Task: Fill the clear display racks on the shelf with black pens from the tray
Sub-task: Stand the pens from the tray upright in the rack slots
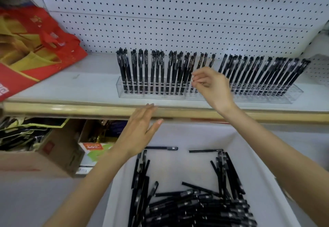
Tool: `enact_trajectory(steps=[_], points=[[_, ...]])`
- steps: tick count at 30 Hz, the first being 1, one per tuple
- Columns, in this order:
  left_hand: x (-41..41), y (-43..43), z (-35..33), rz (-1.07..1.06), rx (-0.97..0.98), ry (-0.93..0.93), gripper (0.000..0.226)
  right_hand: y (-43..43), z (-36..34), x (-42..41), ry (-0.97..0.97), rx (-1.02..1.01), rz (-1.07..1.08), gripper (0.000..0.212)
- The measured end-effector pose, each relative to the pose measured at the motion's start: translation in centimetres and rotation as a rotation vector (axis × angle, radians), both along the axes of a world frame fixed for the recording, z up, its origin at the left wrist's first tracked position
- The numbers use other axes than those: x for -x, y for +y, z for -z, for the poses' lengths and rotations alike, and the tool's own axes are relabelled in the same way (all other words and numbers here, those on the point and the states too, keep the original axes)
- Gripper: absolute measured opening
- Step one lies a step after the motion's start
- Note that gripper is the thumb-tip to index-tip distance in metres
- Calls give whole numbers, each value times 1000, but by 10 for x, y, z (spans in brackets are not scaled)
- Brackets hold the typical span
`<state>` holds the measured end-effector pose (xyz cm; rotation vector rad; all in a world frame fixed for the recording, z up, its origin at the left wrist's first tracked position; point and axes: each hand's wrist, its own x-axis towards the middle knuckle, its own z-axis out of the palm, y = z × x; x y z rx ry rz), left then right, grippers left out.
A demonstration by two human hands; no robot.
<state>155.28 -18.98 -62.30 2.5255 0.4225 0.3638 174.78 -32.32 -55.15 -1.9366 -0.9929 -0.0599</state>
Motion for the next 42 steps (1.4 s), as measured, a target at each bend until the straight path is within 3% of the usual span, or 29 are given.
enact_trajectory(steps=[6, 10, 16, 24, 36, 39, 42], points=[[6, -16, 30, -5, -64, 64, 65, -34, 62, 33, 130, 152, -148, 19], [-7, -30, 39, 5, -55, 100, 62, -68, 107, 42, 246, 498, -295, 17], [-29, -51, 45, 48, -84, 121, 58, -107, 140, 58, 375, 958, -506, 39], [-36, -57, 67, 102, -220, 156, 63, -116, 174, 89, 388, 868, -570, 29], [-22, -58, 68, 118, -142, 87, 73, -123, 183, 98, 487, 857, -593, 17], [-21, -58, 68, 134, -126, 77, 71, -125, 182, 96, 521, 747, -536, 15], [-19, -57, 69, 137, -96, 49, 67, -121, 175, 96, 674, 490, -469, 11]])
